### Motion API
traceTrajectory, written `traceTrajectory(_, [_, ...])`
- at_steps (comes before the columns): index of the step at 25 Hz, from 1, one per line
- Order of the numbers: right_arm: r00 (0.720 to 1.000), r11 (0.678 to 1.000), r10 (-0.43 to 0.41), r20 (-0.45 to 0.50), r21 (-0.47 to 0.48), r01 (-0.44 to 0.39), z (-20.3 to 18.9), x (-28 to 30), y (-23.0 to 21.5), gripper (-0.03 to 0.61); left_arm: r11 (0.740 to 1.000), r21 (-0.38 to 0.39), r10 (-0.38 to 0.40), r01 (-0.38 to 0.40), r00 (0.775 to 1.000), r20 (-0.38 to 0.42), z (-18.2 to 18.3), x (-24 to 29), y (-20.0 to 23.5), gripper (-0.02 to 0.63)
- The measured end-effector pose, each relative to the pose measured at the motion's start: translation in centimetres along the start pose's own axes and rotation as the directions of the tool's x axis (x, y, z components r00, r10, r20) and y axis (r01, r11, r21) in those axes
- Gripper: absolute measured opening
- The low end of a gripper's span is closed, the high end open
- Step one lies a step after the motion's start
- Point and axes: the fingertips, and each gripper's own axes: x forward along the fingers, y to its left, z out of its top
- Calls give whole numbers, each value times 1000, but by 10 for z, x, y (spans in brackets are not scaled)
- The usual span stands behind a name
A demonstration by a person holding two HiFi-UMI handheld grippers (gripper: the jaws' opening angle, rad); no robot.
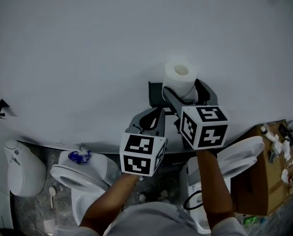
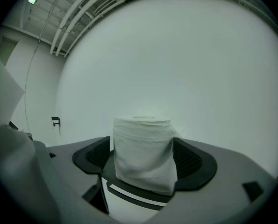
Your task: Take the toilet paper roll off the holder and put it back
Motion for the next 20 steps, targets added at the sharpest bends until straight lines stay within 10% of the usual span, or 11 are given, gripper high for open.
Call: traceTrajectory(20, [1000, 999, 0, -7, -33, 0, -1, 6, -5, 353, 1000, -6, -3, 3, 1000, 6, 2, 3, 8, 3])
